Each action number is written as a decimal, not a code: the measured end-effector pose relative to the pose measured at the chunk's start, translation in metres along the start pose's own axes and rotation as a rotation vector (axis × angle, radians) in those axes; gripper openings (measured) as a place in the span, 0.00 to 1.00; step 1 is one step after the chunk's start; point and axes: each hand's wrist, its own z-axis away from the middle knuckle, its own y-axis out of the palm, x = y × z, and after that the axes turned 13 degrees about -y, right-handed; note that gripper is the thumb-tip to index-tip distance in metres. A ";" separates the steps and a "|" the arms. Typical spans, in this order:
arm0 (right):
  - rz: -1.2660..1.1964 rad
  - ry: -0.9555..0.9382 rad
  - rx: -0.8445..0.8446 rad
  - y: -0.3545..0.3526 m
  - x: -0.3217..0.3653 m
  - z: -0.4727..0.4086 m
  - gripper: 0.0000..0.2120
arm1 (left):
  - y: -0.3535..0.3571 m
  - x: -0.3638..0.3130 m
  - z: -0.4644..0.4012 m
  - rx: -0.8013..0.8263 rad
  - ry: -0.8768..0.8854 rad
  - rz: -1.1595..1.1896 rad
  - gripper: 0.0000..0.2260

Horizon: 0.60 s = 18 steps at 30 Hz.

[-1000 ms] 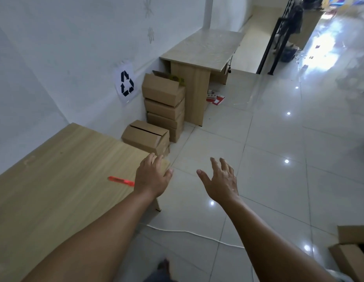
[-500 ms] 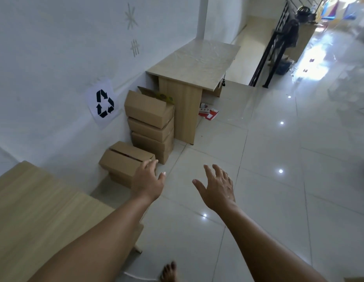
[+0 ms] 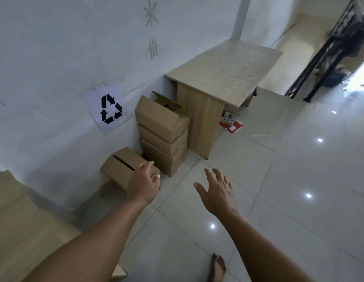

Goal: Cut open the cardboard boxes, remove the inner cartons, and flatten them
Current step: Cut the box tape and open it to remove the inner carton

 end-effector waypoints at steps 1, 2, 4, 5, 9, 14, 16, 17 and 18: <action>0.000 -0.025 0.008 -0.003 -0.010 -0.013 0.35 | 0.006 -0.007 -0.007 -0.013 -0.024 0.005 0.24; -0.001 -0.052 0.019 -0.006 -0.020 -0.026 0.35 | 0.013 -0.014 -0.014 -0.029 -0.049 0.014 0.24; -0.004 -0.103 0.054 -0.014 -0.038 -0.052 0.35 | 0.025 -0.031 -0.024 -0.065 -0.108 0.030 0.24; -0.007 -0.130 0.074 -0.018 -0.047 -0.064 0.34 | 0.031 -0.039 -0.027 -0.077 -0.142 0.038 0.24; -0.023 -0.249 0.162 -0.026 -0.073 -0.112 0.28 | 0.053 -0.061 -0.039 -0.107 -0.325 0.159 0.24; -0.063 -0.360 0.257 -0.014 -0.077 -0.162 0.25 | 0.069 -0.060 -0.049 -0.165 -0.469 0.171 0.21; -0.066 -0.405 0.298 -0.007 -0.072 -0.184 0.25 | 0.071 -0.053 -0.057 -0.198 -0.526 0.178 0.20; -0.069 -0.423 0.316 -0.003 -0.070 -0.195 0.25 | 0.072 -0.049 -0.062 -0.217 -0.553 0.191 0.21; -0.072 -0.438 0.334 0.002 -0.067 -0.206 0.25 | 0.074 -0.043 -0.067 -0.239 -0.577 0.210 0.22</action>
